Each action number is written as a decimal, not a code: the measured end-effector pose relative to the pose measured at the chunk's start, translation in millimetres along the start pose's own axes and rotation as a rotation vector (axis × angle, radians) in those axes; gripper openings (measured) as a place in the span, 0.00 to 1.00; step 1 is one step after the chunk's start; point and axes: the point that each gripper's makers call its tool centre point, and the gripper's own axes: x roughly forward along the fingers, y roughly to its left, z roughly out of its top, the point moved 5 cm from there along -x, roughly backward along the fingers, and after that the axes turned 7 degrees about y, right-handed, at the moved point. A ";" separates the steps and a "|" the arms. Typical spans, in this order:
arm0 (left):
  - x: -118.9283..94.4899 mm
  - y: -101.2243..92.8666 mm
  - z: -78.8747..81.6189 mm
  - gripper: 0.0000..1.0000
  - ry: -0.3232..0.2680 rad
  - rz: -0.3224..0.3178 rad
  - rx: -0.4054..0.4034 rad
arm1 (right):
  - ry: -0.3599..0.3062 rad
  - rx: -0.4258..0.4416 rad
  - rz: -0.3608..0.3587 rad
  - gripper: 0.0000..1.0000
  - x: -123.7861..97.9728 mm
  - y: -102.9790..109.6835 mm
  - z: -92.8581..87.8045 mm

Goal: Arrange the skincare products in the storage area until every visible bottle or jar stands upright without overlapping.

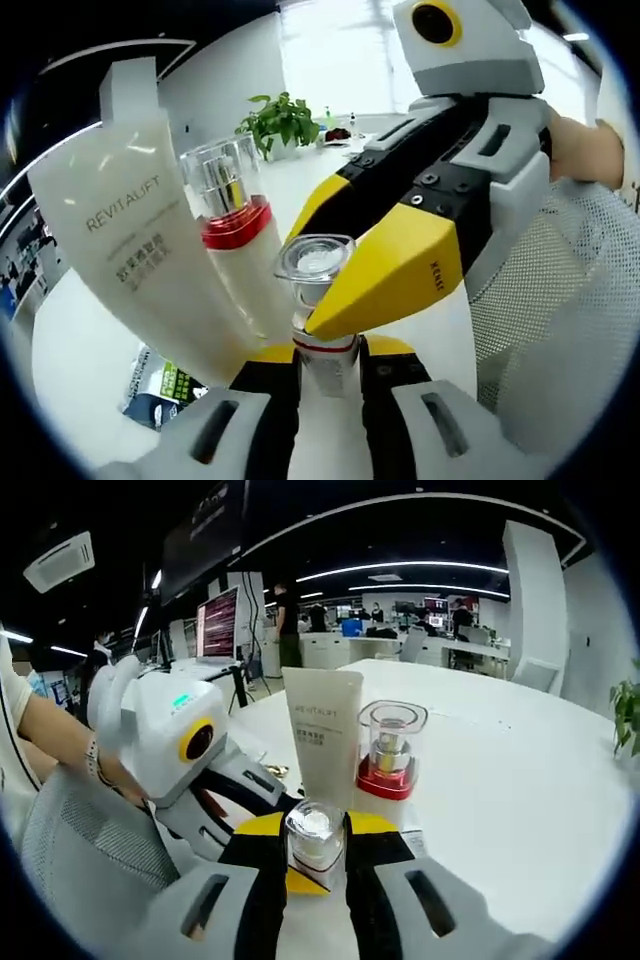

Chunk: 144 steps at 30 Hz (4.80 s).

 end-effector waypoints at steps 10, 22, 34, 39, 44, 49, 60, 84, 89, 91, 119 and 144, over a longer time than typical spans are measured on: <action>0.9 -5.5 -2.6 0.23 0.030 -0.013 0.066 | 0.013 0.027 0.006 0.29 2.4 2.1 -2.2; -9.8 -4.3 -12.9 0.22 0.102 -0.004 0.032 | 0.197 -0.035 0.101 0.31 -9.9 0.8 -28.9; -10.3 -9.3 -20.6 0.10 0.172 -0.014 -0.002 | 0.345 -0.141 0.134 0.18 8.1 -5.5 -47.7; -7.8 -8.9 -16.8 0.10 0.160 -0.019 -0.024 | 0.355 -0.146 0.138 0.14 12.6 -5.6 -48.6; -6.3 -8.1 -16.2 0.08 0.167 -0.016 -0.014 | 0.361 -0.143 0.139 0.13 18.1 -8.5 -48.0; -3.4 -4.2 -15.0 0.09 0.163 0.001 -0.020 | 0.365 -0.134 0.135 0.13 19.5 -11.3 -47.6; 3.4 3.4 -14.0 0.09 0.162 0.006 -0.053 | 0.367 -0.117 0.113 0.12 23.7 -17.9 -48.5; -29.5 5.9 -16.7 0.13 0.131 0.032 -0.105 | 0.312 -0.081 0.051 0.16 -4.7 -25.3 -38.1; -59.5 9.3 -16.8 0.20 0.085 0.065 -0.155 | 0.280 -0.076 0.011 0.23 -22.9 -24.2 -32.5; -69.4 9.6 -14.9 0.25 0.066 0.071 -0.174 | 0.270 -0.069 -0.001 0.26 -29.0 -23.7 -30.5; -161.1 5.3 9.4 0.95 -0.225 0.296 -0.455 | 0.256 -0.078 -0.014 0.68 -61.4 -49.3 -27.8; -165.2 -17.4 12.0 0.99 -0.219 0.416 -0.531 | 0.348 -0.105 0.086 0.71 -40.0 -64.0 -53.1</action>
